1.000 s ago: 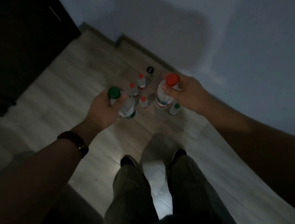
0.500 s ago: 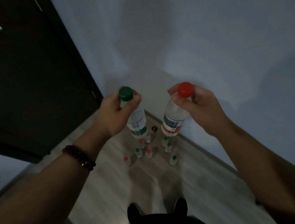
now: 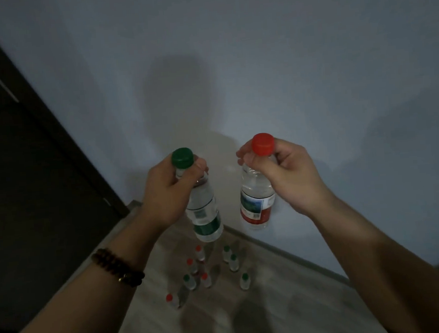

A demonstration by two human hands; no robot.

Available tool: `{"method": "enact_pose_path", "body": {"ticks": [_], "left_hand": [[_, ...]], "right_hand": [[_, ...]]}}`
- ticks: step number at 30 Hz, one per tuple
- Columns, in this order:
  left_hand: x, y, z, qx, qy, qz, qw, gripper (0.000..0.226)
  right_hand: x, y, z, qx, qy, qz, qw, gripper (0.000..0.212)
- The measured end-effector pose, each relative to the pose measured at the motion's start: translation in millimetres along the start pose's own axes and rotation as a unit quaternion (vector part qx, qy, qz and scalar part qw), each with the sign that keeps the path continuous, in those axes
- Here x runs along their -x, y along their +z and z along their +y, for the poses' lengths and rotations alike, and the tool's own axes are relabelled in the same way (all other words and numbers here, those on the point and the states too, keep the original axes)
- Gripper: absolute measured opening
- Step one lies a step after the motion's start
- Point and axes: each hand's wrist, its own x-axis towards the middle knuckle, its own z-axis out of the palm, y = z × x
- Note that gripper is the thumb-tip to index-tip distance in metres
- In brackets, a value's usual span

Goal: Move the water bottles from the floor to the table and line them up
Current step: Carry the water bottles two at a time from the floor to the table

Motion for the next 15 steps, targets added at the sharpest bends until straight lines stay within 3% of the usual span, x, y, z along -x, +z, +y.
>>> {"method": "enact_pose_path", "body": {"ticks": [5, 8, 11, 15], "left_hand": [[-17, 26, 0, 0.034, 0.010, -0.067, 0.997, 0.033], [-31, 39, 2, 0.017, 0.063, -0.141, 0.988, 0.034], [-40, 55, 8, 0.026, 0.112, -0.226, 0.967, 0.034], [-31, 88, 15, 0.091, 0.117, -0.329, 0.933, 0.030]], "right_hand": [[19, -22, -6, 0.035, 0.008, -0.004, 0.999, 0.015], [41, -30, -12, 0.048, 0.016, 0.019, 0.999, 0.020], [74, -32, -20, 0.057, 0.044, 0.092, 0.993, 0.031], [134, -29, -29, 0.096, 0.050, 0.204, 0.973, 0.031]]}}
